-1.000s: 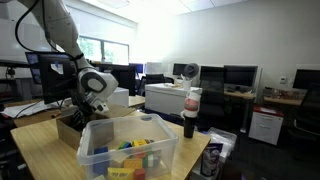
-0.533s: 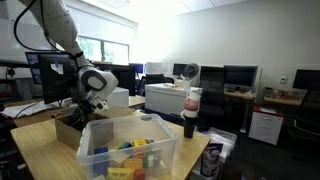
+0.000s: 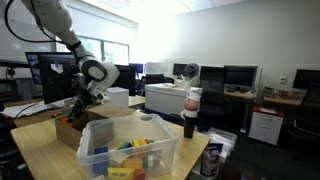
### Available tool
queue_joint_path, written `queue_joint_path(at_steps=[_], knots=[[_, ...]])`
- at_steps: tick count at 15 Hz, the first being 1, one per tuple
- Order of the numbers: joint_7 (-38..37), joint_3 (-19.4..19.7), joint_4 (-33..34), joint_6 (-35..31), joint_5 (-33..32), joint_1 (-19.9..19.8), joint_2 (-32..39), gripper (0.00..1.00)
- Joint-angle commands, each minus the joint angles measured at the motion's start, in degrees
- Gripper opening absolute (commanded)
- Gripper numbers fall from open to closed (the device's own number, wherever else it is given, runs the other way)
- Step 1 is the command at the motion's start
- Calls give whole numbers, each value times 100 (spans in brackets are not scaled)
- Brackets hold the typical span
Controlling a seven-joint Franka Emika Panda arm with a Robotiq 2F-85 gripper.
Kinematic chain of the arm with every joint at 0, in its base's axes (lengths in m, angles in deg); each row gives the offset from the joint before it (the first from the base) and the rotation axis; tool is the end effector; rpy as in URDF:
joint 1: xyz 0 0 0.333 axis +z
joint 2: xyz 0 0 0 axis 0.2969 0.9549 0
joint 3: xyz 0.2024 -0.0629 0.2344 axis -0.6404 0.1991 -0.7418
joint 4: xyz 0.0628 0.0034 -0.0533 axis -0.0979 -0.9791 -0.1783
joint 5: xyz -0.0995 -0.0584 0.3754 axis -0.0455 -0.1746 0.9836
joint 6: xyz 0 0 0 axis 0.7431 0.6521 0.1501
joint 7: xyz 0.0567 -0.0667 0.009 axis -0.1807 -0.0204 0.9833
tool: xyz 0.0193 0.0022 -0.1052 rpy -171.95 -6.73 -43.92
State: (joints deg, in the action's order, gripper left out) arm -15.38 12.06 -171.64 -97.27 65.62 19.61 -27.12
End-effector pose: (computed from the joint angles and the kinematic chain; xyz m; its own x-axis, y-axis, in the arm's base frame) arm 0.4645 0.0758 0.2210 0.7572 -0.1985 -0.6223 -0.3595 -0.9220 -0.1434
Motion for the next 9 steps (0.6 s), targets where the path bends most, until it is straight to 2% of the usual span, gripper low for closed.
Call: queue_joint_path(at_steps=[1, 9], knots=[[-276, 76, -126, 315, -23, 2, -369, 11], [-635, 264, -199, 450, -74, -50, -938, 11]])
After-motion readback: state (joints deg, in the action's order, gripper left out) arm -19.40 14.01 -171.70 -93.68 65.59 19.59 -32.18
